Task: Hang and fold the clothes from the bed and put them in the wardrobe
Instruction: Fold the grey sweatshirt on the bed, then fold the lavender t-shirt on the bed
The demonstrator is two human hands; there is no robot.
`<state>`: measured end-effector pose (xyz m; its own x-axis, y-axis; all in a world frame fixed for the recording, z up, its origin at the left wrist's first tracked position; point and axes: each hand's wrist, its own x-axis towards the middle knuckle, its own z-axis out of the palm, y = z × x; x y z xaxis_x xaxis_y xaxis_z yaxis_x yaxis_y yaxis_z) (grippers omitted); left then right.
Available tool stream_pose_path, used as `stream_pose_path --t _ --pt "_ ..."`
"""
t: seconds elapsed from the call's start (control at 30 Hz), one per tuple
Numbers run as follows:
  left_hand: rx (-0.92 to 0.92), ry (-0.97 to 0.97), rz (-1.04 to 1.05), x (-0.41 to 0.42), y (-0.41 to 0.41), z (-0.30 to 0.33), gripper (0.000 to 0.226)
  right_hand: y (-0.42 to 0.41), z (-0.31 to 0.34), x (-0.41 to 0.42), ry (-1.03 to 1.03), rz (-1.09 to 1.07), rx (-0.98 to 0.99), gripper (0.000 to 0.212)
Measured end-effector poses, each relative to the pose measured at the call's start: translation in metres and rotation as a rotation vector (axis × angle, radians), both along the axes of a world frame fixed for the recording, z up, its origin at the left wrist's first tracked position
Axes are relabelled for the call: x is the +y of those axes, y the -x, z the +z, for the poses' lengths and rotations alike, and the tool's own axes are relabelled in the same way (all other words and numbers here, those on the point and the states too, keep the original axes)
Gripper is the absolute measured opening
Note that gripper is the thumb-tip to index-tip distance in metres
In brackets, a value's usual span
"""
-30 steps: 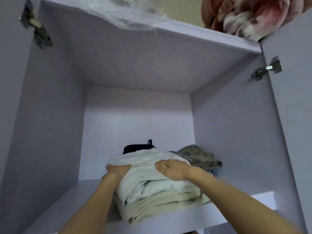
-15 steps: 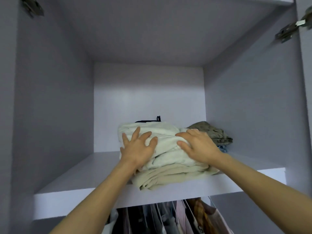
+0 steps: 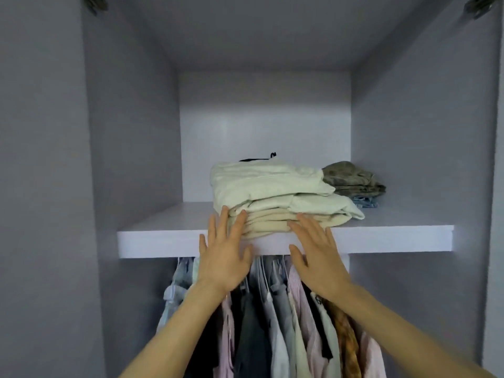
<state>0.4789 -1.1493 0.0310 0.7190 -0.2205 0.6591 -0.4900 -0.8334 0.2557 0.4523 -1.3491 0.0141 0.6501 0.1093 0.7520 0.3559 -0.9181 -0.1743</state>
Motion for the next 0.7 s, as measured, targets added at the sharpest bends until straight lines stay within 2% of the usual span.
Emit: stream_pose_path --t 0.07,0.13,0.2,0.27,0.37,0.43,0.6,0.7 --pt "-0.029 0.159 0.03 0.017 0.035 -0.033 0.06 0.027 -0.034 0.021 -0.169 0.15 0.003 0.054" --pt "-0.019 0.283 0.06 0.033 0.068 -0.068 0.059 0.048 -0.073 0.04 -0.223 0.287 0.092 0.045" --pt "0.131 0.298 0.127 0.056 0.112 -0.117 0.051 0.074 -0.118 0.063 -0.233 0.402 0.245 0.034" --pt "0.304 0.289 0.188 0.082 0.159 -0.167 0.046 0.096 -0.159 0.089 -0.22 0.506 0.509 0.027" --pt "0.512 0.264 0.305 0.121 0.231 -0.229 0.044 0.127 -0.206 0.137 -0.045 0.636 0.935 0.023" --pt "0.638 0.282 0.38 0.149 0.282 -0.26 0.041 0.153 -0.23 0.173 0.097 0.71 1.098 0.024" --pt "0.861 0.41 0.637 0.23 0.434 -0.315 0.032 0.242 -0.286 0.278 0.46 1.018 1.264 0.026" --pt "0.843 0.547 0.929 0.289 0.53 -0.332 0.031 0.313 -0.302 0.363 0.641 1.231 1.33 0.028"
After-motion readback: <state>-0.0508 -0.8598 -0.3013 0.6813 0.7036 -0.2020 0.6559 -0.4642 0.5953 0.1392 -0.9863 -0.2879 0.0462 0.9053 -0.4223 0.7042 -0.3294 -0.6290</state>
